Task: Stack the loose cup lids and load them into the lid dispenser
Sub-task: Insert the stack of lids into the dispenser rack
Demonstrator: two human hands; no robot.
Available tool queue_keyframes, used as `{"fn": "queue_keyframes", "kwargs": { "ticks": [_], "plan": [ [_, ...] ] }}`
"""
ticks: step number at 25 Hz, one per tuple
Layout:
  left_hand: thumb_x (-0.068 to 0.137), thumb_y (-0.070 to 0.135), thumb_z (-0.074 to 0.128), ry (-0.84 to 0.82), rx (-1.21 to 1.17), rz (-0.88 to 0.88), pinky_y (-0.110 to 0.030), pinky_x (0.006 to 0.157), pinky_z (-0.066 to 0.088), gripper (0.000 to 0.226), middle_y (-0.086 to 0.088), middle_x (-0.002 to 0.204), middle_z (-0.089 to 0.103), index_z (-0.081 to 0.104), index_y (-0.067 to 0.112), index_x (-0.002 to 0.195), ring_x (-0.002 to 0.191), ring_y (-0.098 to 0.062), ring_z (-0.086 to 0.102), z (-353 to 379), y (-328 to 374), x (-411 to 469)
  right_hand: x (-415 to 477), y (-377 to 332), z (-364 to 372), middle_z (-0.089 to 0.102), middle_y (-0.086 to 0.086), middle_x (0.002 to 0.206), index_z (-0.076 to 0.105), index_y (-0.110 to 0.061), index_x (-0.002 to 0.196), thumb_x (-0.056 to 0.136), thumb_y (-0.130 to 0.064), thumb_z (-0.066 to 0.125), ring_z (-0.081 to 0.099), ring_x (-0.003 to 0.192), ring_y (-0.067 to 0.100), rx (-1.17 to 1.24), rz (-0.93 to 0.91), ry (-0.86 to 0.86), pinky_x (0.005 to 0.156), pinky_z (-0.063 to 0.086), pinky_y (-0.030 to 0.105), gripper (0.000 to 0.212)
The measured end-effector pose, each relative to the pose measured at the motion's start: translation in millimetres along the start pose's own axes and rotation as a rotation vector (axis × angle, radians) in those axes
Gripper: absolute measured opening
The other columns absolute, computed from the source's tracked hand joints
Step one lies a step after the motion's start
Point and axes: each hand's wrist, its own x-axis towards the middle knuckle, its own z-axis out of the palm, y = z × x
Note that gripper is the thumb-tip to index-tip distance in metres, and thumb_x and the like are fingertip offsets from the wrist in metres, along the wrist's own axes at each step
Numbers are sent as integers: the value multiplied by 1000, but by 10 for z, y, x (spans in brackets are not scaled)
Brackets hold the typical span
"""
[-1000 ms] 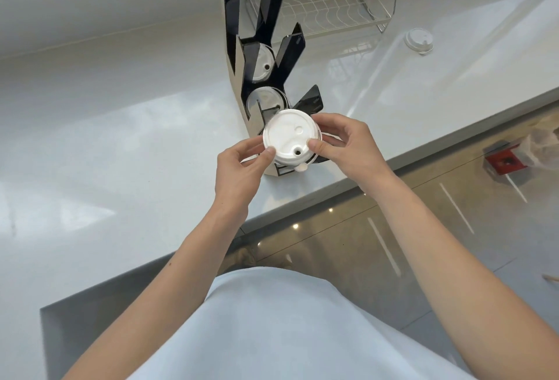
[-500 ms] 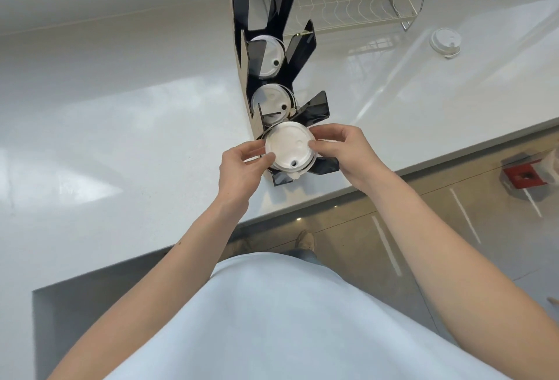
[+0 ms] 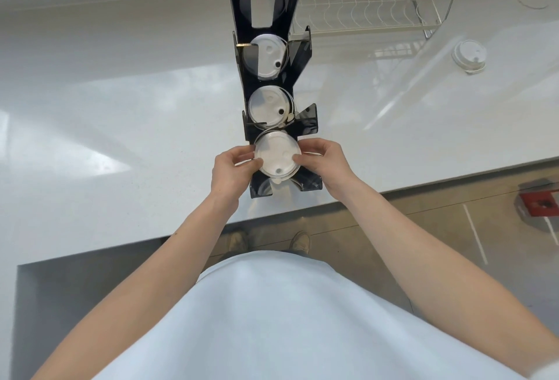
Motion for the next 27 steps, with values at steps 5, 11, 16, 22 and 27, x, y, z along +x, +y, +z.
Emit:
{"fn": "queue_keyframes", "kwargs": {
  "ticks": [5, 11, 16, 22, 27],
  "plan": [
    [88, 10, 74, 14, 3, -35, -51, 99, 56, 30, -10, 120, 72, 70, 15, 117, 111, -28, 69, -1, -28, 50, 30, -1, 53, 70, 14, 116, 66, -4, 115, 80, 1, 77, 68, 102, 24, -67, 2, -12, 95, 55, 38, 37],
    [88, 12, 75, 14, 24, -55, -51, 102, 53, 33, -4, 119, 71, 68, 17, 120, 110, -25, 68, 0, -47, 91, 49, -12, 73, 69, 12, 115, 66, -3, 118, 82, 2, 75, 66, 95, 17, -85, -4, -10, 83, 55, 25, 38],
    [87, 13, 76, 11, 28, -51, -53, 101, 54, 37, -5, 120, 71, 68, 16, 123, 110, -26, 69, 11, -86, 132, 68, 15, 62, 69, 9, 112, 66, -4, 117, 82, -1, 76, 67, 96, 17, -82, -10, -5, 75, 54, 18, 37],
    [88, 11, 76, 10, 36, -34, -50, 99, 56, 37, -6, 120, 72, 67, 17, 123, 104, -21, 68, 13, -92, 153, 82, 6, 64, 69, 4, 110, 68, -7, 118, 82, -7, 78, 66, 93, 12, -133, -4, -1, 75, 51, 20, 38],
    [88, 15, 75, -9, 39, -35, -49, 99, 56, 41, -7, 121, 71, 65, 18, 128, 108, -23, 67, 5, -99, 148, 60, 15, 46, 68, 4, 110, 67, -8, 117, 83, -11, 78, 64, 94, 11, -146, -14, -16, 77, 49, 20, 36]
  ]
}}
